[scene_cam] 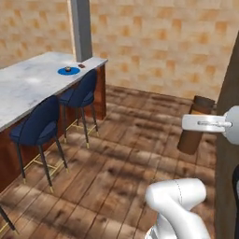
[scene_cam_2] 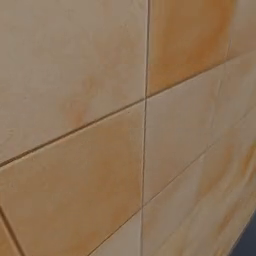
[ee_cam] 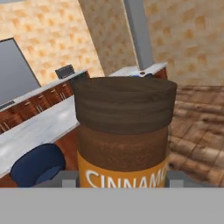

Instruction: Take the cinnamon bottle from the cabinet and place it on the dining table, next to the plate with the cupcake. Then take the chocolate from the dining counter and place it on the cupcake plate.

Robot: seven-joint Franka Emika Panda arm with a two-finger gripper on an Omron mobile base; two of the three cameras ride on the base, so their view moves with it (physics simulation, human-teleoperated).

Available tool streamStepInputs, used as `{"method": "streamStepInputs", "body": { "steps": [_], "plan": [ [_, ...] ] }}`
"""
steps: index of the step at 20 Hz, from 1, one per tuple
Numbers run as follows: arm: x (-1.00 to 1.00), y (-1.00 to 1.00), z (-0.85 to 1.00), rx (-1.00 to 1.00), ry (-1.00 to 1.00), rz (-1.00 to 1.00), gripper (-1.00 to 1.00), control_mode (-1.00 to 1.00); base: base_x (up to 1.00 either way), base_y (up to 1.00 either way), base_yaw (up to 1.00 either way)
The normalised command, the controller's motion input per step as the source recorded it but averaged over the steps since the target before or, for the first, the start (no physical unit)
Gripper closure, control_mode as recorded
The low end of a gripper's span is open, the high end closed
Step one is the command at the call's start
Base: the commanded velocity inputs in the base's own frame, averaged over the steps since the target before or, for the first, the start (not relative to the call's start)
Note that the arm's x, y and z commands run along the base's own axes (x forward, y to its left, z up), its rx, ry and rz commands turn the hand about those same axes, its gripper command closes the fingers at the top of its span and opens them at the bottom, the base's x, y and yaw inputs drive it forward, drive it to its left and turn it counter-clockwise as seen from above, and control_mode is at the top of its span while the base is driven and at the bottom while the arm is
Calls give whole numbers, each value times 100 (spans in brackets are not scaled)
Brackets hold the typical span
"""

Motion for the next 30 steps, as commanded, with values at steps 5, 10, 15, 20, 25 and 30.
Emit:
{"method": "streamStepInputs", "body": {
  "steps": [5, 10, 15, 20, 25, 30],
  "plan": [
    [0, 0, 0, 0, 0, 0, 100, 100, 15, -82, 49],
    [0, 0, 0, 0, 0, 0, 100, 100, 3, -85, 48],
    [0, 0, 0, 0, 0, 0, 100, 100, 14, -89, 48],
    [0, 0, 0, 0, 0, 0, 100, 100, 61, -99, 40],
    [0, 0, 0, 0, 0, 0, 100, 100, 77, -100, 34],
    [0, 0, 0, 0, 0, 0, 100, 100, 69, -100, 34]
  ]
}}
